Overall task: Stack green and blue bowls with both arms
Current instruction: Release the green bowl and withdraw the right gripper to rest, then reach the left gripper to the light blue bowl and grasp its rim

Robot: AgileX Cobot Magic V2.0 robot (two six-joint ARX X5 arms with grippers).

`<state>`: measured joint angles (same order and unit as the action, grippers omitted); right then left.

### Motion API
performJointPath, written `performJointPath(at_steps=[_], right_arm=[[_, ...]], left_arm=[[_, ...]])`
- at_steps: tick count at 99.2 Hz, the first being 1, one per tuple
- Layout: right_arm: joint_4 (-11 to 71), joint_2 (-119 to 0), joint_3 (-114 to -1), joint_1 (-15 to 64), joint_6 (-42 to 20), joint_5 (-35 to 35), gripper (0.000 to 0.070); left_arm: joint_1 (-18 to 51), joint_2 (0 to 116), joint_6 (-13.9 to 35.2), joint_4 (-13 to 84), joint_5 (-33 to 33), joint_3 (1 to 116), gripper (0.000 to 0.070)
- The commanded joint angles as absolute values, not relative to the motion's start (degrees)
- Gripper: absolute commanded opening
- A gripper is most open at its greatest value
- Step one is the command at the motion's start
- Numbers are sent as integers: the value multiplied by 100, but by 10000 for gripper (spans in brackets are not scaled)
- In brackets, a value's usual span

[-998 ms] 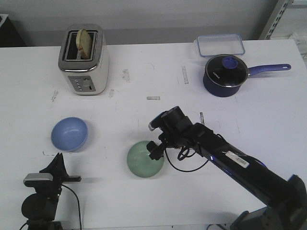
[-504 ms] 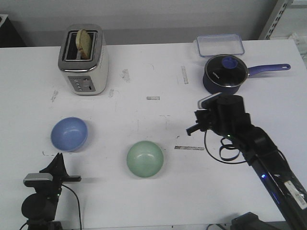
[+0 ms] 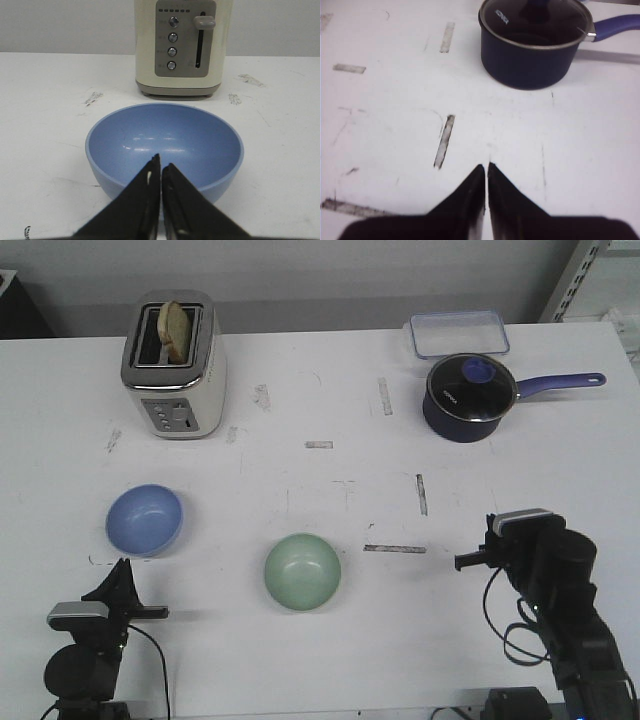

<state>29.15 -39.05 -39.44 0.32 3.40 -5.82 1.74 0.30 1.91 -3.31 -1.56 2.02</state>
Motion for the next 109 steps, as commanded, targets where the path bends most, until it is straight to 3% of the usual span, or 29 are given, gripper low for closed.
performJointPath(at_steps=[1, 20, 36, 67, 81, 91, 95, 105, 109], right_arm=[[2696, -3592, -3616, 25, 360, -580, 0], [2517, -2687, -2869, 25, 349, -580, 0], [2316, -2357, -2794, 27, 329, -582, 0], [2342, -2335, -2794, 36, 327, -591, 0], [2364, -2335, -2794, 36, 329, -593, 0], [2364, -2335, -2794, 36, 329, -593, 0], [2362, -2335, -2794, 38, 329, -593, 0], [2362, -2335, -2794, 38, 329, -593, 0], [2362, -2335, -2794, 38, 329, -593, 0]], left_arm=[[167, 19, 471, -523, -176, 276, 1], [167, 204, 554, -650, -178, 991, 1], [167, 1081, 508, -438, -172, 2196, 1], [165, 3621, -388, 1236, -163, 5277, 20], [16, 4584, -392, 1973, -165, 6219, 126], [-309, 5157, -392, 2272, -150, 6479, 152], [-460, 5345, -388, 2322, -150, 6488, 229], [-757, 5833, -189, 2558, -148, 6488, 501], [-847, 6036, -49, 2672, -148, 6488, 573]])
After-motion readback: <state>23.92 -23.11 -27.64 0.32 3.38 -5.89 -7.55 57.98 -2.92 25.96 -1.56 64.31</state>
